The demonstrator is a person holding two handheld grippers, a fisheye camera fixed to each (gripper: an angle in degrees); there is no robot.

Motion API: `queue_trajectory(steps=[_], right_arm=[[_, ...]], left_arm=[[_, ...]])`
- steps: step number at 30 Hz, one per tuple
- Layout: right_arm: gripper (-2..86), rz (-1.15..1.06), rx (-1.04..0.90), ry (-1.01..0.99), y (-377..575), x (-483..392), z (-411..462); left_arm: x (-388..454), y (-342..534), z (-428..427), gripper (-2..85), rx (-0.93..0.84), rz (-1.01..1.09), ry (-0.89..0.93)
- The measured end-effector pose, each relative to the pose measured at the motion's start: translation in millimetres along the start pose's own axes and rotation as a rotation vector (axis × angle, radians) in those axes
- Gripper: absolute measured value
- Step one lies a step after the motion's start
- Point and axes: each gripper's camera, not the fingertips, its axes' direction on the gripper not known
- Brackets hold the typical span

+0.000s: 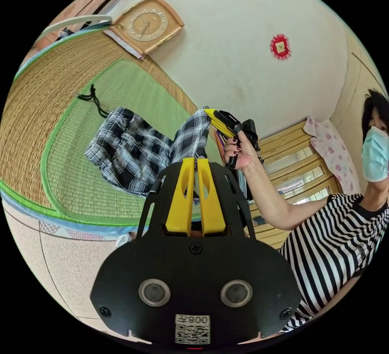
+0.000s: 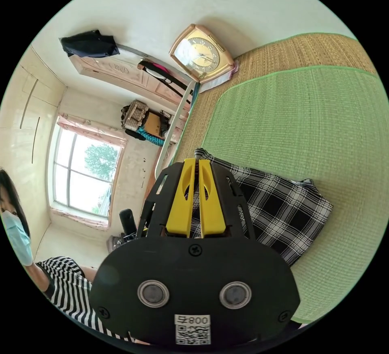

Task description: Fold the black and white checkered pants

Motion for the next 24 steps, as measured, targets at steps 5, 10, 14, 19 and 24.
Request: queue_trajectory(steps=[5, 10, 14, 19, 24], right_arm=[[1.0, 0.007, -0.106, 0.020, -30.1, -15.3, 84.1], [1.1, 0.003, -0.176, 0.060, -54.6, -22.7, 137.3], [1.2, 0.023, -0.248, 0.103, -73.5, -16.6, 182.5], [1.6, 0.035, -0.314, 0.083, -90.3, -8.5, 223.0], [2.0, -0.039, -0.303, 0.062, -96.9, -14.8, 226.6]], left_arm=[[-60.3, 5.5, -32.5, 0.9, 0.067, -0.130, -0.019], [-98.8, 6.8, -47.2, 0.9, 0.095, -0.188, -0.018], [-130.1, 6.6, -48.6, 0.9, 0.100, -0.245, -0.040], [-156.2, 8.1, -51.0, 1.0, 0.134, -0.301, -0.055], [-169.4, 13.4, -59.1, 0.8, 0.202, -0.323, -0.047]])
